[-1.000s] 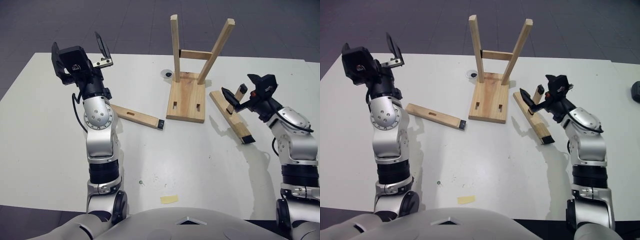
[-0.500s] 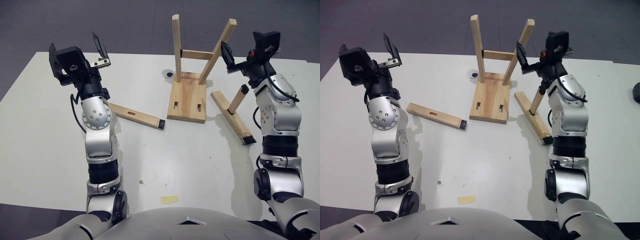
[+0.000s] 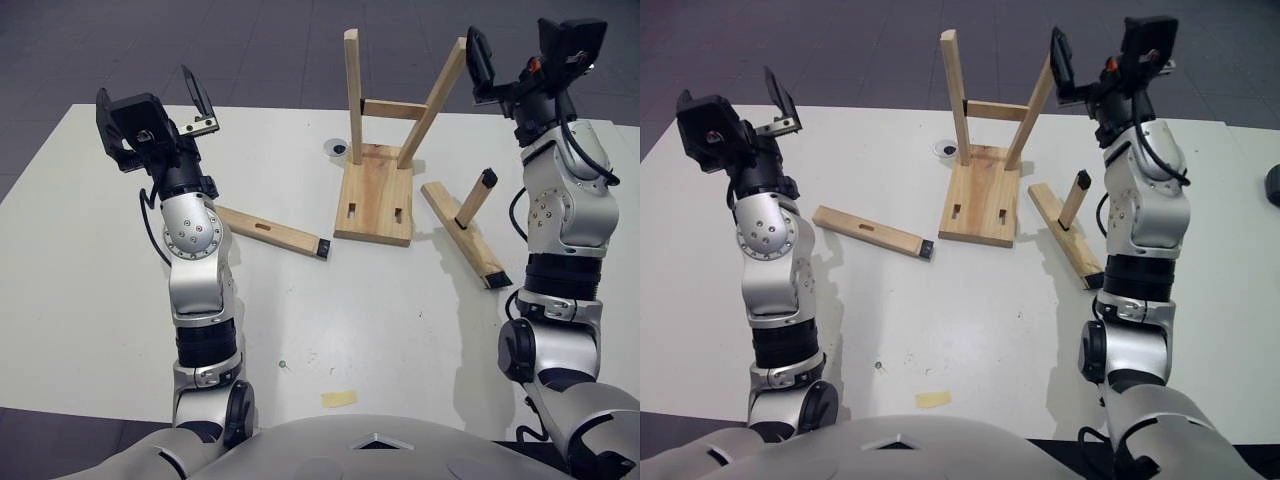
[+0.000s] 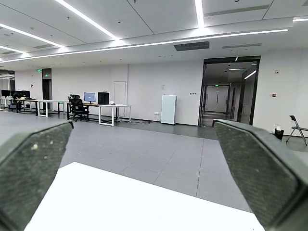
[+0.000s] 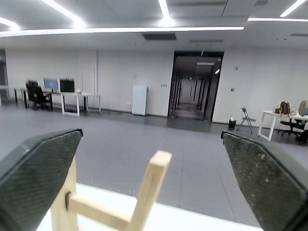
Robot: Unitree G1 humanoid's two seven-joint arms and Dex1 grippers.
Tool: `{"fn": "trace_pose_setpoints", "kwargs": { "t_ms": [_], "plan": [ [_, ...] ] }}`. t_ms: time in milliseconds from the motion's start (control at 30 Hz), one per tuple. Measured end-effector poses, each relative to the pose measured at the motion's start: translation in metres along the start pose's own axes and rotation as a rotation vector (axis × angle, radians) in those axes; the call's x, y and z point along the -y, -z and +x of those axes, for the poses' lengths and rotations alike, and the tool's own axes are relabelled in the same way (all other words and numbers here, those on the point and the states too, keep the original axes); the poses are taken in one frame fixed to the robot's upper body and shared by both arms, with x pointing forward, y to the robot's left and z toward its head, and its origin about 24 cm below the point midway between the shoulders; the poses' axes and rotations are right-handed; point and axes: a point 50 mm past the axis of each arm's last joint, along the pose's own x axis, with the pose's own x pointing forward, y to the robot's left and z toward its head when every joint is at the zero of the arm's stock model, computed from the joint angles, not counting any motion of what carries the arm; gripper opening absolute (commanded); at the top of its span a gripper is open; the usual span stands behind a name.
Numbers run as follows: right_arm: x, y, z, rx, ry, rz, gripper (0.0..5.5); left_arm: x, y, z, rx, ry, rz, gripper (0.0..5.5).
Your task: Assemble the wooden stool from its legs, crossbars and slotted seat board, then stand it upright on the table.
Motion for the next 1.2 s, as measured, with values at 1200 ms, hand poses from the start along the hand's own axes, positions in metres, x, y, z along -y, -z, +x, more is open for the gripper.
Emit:
{"fn": "trace_pose_setpoints", "kwargs": {
  "t_ms": [1200],
  "plan": [
    [0.014,0.053,-0.037,-0.251,0.024,-0.031,5.37,0.001,0.009,-0.002,-0.048,0.007,0.017,5.4]
  ]
}}
